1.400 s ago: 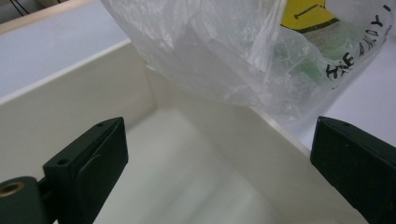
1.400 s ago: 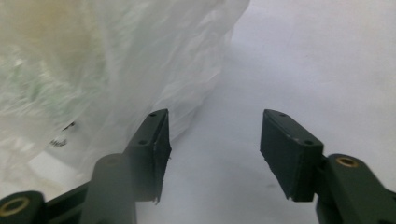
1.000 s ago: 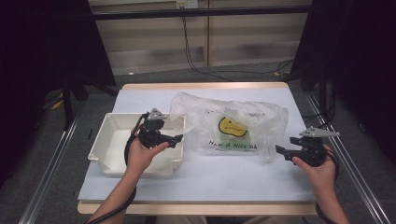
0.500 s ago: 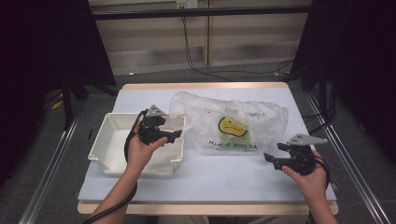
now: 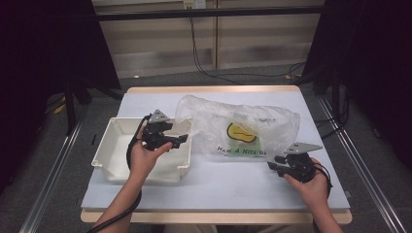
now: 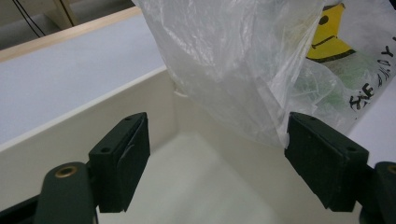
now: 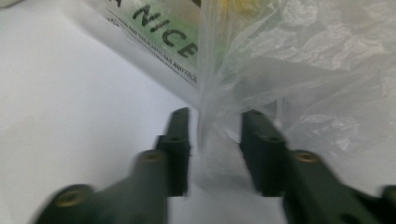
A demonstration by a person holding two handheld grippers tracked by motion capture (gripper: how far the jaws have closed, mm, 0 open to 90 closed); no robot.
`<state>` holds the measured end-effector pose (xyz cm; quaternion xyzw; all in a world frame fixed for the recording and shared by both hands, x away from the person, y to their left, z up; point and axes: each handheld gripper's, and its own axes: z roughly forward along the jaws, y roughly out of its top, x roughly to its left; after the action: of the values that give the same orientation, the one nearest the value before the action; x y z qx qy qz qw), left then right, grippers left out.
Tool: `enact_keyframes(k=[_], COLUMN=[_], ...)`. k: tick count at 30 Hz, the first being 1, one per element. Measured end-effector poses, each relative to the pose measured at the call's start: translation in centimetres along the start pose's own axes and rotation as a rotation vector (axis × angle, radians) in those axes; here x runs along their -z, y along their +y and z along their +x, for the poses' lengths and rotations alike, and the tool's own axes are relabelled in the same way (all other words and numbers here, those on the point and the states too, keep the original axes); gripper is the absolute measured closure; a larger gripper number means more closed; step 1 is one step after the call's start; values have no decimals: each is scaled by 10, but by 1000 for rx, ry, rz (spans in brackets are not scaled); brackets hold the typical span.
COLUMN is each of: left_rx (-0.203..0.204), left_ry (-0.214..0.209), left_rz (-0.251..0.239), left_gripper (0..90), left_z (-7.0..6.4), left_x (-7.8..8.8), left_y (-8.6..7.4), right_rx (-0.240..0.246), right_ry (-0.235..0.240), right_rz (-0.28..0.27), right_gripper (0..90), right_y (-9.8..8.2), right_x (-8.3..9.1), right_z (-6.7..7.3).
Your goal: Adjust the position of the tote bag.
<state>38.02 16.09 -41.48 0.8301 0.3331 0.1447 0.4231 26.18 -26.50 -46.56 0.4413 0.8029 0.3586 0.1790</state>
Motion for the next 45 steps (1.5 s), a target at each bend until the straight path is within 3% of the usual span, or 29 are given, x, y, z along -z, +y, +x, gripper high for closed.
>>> enact_keyframes(k=[4,8,13,15,16,18,20,21,24,28,33,36,45], left_rx=[53,49,48,22,23,21,12,34,46,54,58,85,107], left_ry=[2,-12,-29,-54,-39,-70,-76,-98,-126,-151,-192,-206,-200], left_rz=[3,-19,-30,-21,-27,-9,0,4,14,25,52,48,76], left_gripper=[204,197,225,328,360,485,550,622,738,843,864,867,881], left_z=[3,5,1,0,-1,-1,-1,-1,0,1,1,5,14], left_x=[0,4,0,-3,-4,-4,-4,-3,-3,-1,6,10,19], left_y=[-4,-4,0,1,1,3,4,4,5,5,3,0,-11], right_rx=[-20,-38,-72,-78,-81,-89,-102,-112,-127,-142,-180,-201,-250], right_ry=[6,-9,3,6,9,12,22,21,15,10,5,1,-8], right_rz=[20,13,-26,-37,-39,-46,-53,-57,-62,-63,-57,-55,-68], right_gripper=[864,889,892,892,892,892,892,892,892,893,894,894,894], right_y=[-1,-2,-2,-3,-3,-4,-4,-5,-4,-6,-9,-10,-12], right_x=[-5,-2,6,8,8,9,10,11,14,16,16,19,21], right_z=[-4,-7,-13,-15,-16,-17,-19,-20,-24,-29,-37,-44,-58])
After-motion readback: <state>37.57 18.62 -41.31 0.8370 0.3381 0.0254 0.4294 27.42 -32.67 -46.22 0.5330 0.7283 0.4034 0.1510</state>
